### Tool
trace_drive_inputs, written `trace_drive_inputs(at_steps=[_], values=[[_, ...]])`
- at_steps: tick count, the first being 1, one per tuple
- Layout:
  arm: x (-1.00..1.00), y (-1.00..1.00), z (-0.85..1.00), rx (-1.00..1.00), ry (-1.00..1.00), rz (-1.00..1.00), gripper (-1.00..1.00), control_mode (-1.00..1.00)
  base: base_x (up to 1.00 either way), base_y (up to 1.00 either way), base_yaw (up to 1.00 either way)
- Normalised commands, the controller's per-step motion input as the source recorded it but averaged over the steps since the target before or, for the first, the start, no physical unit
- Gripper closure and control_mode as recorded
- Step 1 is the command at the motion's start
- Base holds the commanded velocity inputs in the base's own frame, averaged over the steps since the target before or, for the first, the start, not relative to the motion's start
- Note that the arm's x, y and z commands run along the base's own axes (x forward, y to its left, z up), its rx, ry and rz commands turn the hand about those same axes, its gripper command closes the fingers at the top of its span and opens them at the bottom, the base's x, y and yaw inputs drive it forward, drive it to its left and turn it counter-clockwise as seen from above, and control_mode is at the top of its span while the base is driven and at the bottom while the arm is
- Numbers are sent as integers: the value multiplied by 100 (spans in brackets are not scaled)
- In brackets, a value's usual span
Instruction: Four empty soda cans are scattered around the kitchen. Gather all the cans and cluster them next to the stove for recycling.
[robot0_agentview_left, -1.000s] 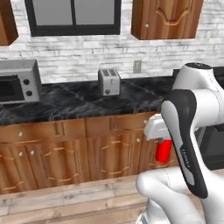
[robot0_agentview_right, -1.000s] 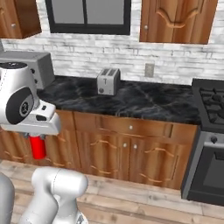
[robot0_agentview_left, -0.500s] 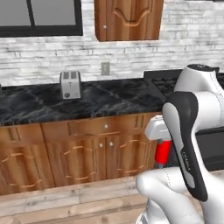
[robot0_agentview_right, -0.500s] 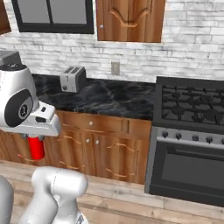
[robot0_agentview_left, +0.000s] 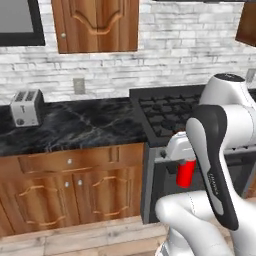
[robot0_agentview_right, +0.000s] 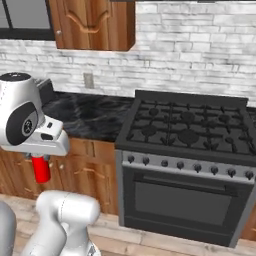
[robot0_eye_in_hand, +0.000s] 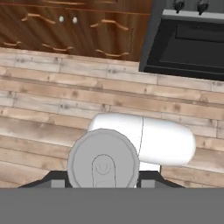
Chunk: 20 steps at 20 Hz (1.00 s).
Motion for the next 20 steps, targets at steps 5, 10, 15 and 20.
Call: trace_drive_inputs(at_steps=[5, 10, 15, 20], values=[[0, 0, 0, 0, 0, 0, 100, 100, 33, -100, 0], [0, 0, 0, 0, 0, 0, 100, 100, 11, -100, 0], [0, 0, 0, 0, 0, 0, 100, 100, 21, -100, 0], [0, 0, 0, 0, 0, 0, 100, 100, 40, -100, 0]])
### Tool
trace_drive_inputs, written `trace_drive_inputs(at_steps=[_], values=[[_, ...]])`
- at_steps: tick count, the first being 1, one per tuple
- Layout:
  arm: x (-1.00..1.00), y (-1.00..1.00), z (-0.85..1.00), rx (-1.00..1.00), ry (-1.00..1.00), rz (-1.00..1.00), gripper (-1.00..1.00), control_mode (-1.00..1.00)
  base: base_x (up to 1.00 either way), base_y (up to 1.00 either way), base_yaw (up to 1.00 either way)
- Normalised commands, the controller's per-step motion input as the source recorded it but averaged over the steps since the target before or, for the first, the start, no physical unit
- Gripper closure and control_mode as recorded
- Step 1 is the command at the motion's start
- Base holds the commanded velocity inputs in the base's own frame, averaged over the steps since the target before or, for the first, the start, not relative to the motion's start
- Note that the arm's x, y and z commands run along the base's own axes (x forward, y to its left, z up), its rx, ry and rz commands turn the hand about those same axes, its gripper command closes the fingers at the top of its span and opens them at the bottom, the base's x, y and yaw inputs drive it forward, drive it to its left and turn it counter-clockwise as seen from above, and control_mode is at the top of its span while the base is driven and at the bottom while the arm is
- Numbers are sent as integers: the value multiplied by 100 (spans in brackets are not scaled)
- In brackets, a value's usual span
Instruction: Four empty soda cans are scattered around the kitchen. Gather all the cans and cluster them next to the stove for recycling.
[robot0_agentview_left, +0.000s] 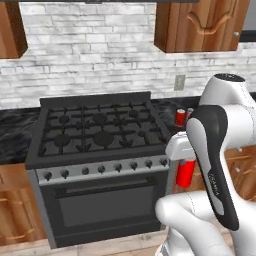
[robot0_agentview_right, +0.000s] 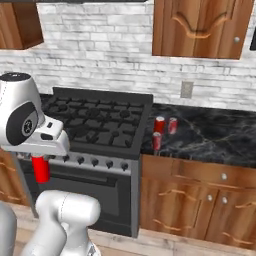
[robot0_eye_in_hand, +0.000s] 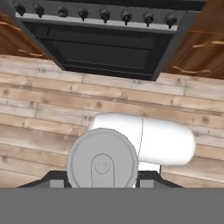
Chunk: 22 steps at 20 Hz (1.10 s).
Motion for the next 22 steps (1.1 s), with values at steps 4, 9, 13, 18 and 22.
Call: trace_drive_inputs(at_steps=[4, 9, 13, 18, 22], values=[[0, 0, 0, 0, 0, 0, 100, 100, 49, -94, 0], [0, 0, 0, 0, 0, 0, 100, 100, 51, -93, 0], [0, 0, 0, 0, 0, 0, 100, 100, 45, -88, 0], [0, 0, 0, 0, 0, 0, 100, 100, 49, -64, 0], [0, 0, 0, 0, 0, 0, 100, 100, 33, -39, 0]])
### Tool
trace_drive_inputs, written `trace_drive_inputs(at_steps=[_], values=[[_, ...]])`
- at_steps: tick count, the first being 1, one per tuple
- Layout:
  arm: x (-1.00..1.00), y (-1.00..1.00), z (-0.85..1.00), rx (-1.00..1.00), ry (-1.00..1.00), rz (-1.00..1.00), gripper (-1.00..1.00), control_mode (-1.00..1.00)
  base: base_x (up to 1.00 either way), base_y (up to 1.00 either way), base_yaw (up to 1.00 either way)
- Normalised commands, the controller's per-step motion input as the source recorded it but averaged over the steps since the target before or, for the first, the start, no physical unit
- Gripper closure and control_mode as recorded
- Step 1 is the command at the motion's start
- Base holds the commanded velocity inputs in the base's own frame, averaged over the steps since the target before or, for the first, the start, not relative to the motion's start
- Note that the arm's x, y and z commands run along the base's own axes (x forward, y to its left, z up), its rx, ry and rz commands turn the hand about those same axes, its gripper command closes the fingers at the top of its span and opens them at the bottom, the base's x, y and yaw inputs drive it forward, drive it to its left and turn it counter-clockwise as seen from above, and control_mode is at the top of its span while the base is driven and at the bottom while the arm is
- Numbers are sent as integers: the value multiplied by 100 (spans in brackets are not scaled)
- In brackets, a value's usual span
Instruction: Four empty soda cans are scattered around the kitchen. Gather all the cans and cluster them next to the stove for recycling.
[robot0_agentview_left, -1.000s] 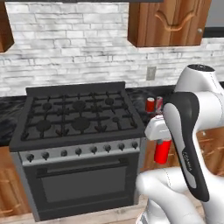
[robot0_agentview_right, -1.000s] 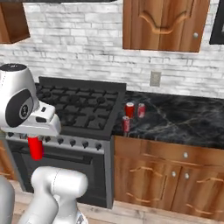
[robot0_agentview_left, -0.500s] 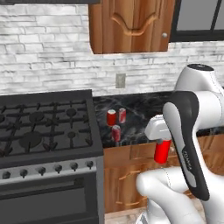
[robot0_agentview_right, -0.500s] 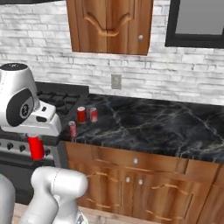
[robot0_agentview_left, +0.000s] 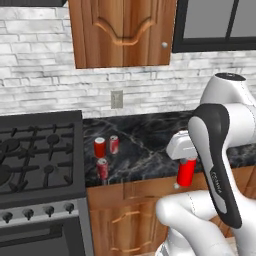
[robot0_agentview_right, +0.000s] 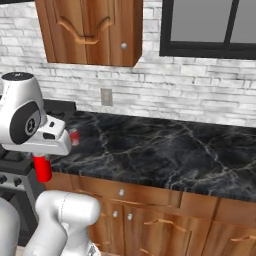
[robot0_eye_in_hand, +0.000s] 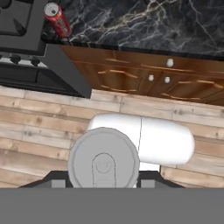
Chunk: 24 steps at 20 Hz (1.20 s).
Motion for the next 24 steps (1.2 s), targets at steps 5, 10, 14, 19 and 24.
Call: trace_drive_inputs(at_steps=[5, 10, 14, 19, 24], values=[[0, 0, 0, 0, 0, 0, 100, 100, 22, -8, 0], [0, 0, 0, 0, 0, 0, 100, 100, 23, 0, 0], [0, 0, 0, 0, 0, 0, 100, 100, 26, 0, 0], [0, 0, 0, 0, 0, 0, 100, 100, 33, 0, 0], [24, 2, -13, 0, 0, 1, 100, -100, 7, 0, 0]])
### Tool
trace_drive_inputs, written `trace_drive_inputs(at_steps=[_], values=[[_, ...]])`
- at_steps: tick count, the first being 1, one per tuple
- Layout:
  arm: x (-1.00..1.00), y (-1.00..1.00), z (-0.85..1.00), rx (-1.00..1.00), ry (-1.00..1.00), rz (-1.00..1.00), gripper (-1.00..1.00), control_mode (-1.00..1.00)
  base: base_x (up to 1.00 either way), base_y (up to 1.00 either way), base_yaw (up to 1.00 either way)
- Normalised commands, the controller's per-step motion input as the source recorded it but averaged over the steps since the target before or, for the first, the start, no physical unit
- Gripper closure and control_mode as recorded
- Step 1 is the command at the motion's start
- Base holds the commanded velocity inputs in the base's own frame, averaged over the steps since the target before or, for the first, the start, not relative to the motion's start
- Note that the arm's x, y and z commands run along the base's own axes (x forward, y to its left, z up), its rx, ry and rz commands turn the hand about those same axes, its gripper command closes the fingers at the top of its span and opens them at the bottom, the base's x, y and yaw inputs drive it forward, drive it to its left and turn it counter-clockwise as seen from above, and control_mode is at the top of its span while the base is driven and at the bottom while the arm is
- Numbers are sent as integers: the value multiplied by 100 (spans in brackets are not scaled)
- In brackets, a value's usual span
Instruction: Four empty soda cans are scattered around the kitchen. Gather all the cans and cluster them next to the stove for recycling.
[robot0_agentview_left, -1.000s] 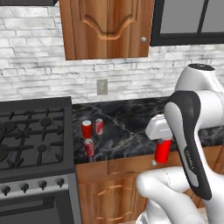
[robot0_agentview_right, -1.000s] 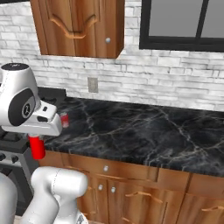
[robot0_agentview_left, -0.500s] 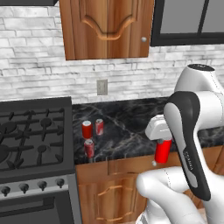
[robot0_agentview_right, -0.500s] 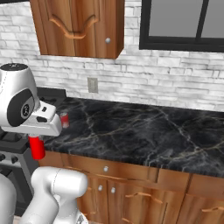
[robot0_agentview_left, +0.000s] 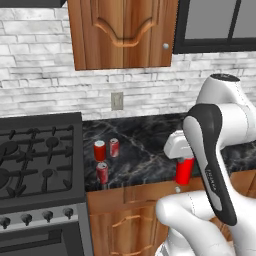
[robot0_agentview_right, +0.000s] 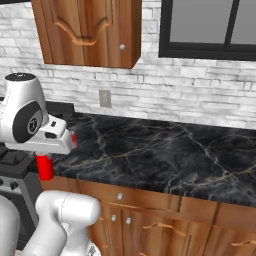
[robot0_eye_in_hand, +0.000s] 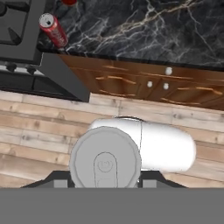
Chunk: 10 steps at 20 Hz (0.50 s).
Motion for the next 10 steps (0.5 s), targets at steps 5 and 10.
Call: trace_drive_inputs(at_steps=[5, 10], values=[[35, 24, -28, 0, -5, 3, 100, -100, 0, 0, 0], [33, 31, -8, 0, -9, 5, 100, -100, 0, 0, 0]])
